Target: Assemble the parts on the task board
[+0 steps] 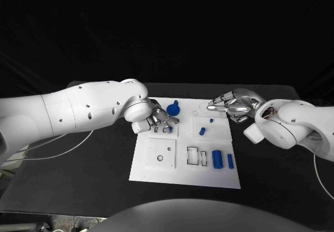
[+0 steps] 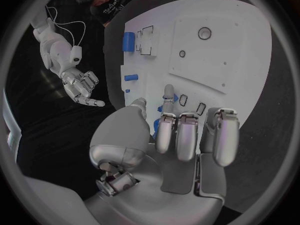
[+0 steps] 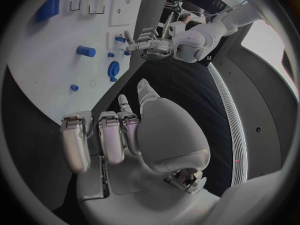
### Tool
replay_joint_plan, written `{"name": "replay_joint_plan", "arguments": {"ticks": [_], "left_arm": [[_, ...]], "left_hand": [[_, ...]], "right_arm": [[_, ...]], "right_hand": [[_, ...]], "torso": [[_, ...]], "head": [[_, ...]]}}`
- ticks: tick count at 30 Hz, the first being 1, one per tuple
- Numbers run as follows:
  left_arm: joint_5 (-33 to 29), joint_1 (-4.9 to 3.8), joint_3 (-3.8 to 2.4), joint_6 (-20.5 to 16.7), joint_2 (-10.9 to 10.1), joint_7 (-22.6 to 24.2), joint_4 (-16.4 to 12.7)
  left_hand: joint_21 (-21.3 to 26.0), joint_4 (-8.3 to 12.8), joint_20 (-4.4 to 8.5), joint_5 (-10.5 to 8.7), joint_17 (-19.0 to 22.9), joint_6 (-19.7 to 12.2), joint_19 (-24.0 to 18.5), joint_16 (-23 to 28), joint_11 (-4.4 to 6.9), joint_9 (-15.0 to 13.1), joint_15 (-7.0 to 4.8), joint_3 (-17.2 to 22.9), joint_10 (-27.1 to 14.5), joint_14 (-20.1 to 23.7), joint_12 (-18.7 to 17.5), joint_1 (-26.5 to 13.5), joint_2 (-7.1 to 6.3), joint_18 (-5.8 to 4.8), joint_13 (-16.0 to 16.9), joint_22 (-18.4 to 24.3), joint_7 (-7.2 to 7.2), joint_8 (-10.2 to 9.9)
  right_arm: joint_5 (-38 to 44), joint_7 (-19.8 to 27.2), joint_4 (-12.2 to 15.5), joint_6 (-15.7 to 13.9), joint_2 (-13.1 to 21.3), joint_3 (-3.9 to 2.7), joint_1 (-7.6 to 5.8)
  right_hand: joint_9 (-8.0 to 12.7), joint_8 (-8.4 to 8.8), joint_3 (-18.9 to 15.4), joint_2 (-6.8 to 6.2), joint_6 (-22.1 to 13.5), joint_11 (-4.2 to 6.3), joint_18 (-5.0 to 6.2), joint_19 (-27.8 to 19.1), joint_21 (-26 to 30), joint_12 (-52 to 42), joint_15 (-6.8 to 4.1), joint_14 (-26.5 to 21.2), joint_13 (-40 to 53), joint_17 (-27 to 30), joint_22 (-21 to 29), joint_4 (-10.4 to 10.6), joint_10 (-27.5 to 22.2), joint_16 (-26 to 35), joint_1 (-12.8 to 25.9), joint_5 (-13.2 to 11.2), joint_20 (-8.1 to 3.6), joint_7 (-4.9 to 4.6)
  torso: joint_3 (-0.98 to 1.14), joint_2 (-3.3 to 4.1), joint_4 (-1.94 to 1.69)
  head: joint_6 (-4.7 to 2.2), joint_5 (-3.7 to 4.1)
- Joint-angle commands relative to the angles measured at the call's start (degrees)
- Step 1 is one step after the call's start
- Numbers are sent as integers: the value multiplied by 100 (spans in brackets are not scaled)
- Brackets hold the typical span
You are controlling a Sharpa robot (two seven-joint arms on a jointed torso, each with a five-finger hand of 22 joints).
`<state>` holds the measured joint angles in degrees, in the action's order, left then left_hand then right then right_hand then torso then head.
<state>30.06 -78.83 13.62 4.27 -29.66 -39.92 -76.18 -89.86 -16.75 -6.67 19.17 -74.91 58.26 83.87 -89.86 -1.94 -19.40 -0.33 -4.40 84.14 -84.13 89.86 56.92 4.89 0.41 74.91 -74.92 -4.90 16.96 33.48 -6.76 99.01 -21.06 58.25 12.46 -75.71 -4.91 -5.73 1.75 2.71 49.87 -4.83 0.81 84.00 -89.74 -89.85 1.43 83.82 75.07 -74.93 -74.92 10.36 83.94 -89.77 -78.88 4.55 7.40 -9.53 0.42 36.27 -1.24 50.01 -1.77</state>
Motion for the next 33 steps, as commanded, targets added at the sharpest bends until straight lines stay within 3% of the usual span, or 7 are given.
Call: {"name": "replay_joint_plan", "arguments": {"ticks": [1,8,15,22,33], "left_arm": [[-120,4,-3,-120,39,-644,47],[-123,12,-3,-105,66,-692,139],[-186,15,-3,-124,-45,-689,86],[-267,15,-3,-76,-108,-682,65],[-220,77,-3,-33,43,-685,232]], "left_hand": [[-14,10,44,35,-1509,21,613,-14,35,-9,-41,9,586,-587,14,78,-14,-41,1509,-1508,-2,-45],[-14,13,53,46,-1509,4,613,-14,32,-24,-42,-8,586,-587,14,210,-53,-41,1509,-1508,-7,-93],[-14,6,56,40,-1509,-11,613,-14,24,-47,-38,-65,586,-587,14,290,-130,-41,1509,-1508,-17,-126],[-14,1,56,38,-1509,-7,613,-14,22,-55,-37,-87,586,-587,14,290,-150,-41,1509,-1508,-18,-129],[-14,-3,51,44,-1509,-81,613,-14,1,-62,-23,-129,586,-587,14,292,-126,-41,1509,-1508,-44,-195]], "right_arm": [[8,-21,13,120,-7,1,5],[8,-33,15,140,-19,1,6],[8,-48,4,138,-13,2,11],[8,-54,-4,119,-17,3,17],[7,-61,11,136,-28,4,23]], "right_hand": [[-5,-40,1,50,35,-43,-81,600,-26,-15,38,618,1493,-1507,-1508,48,606,-23,24,28,49,15],[-5,-40,1,50,35,-43,-81,600,-26,-15,38,618,1493,-1507,-1508,48,606,-23,24,28,49,15],[-6,-44,-2,56,41,-43,-81,600,-26,-15,39,618,1493,-1507,-1508,51,606,-23,22,26,52,16],[-6,-45,-4,56,41,-44,-81,600,-26,-15,40,618,1493,-1507,-1508,52,606,-23,21,25,53,15],[-6,-45,-4,56,41,-44,-81,600,-26,-15,40,618,1493,-1507,-1508,52,606,-23,21,25,53,15]], "torso": [[2,0,-7],[-3,-6,-12],[-7,-7,-23],[-9,-7,-9],[-8,-1,-3]], "head": [[-1,0],[-1,0],[-1,15],[-1,0],[-1,-2]]}}
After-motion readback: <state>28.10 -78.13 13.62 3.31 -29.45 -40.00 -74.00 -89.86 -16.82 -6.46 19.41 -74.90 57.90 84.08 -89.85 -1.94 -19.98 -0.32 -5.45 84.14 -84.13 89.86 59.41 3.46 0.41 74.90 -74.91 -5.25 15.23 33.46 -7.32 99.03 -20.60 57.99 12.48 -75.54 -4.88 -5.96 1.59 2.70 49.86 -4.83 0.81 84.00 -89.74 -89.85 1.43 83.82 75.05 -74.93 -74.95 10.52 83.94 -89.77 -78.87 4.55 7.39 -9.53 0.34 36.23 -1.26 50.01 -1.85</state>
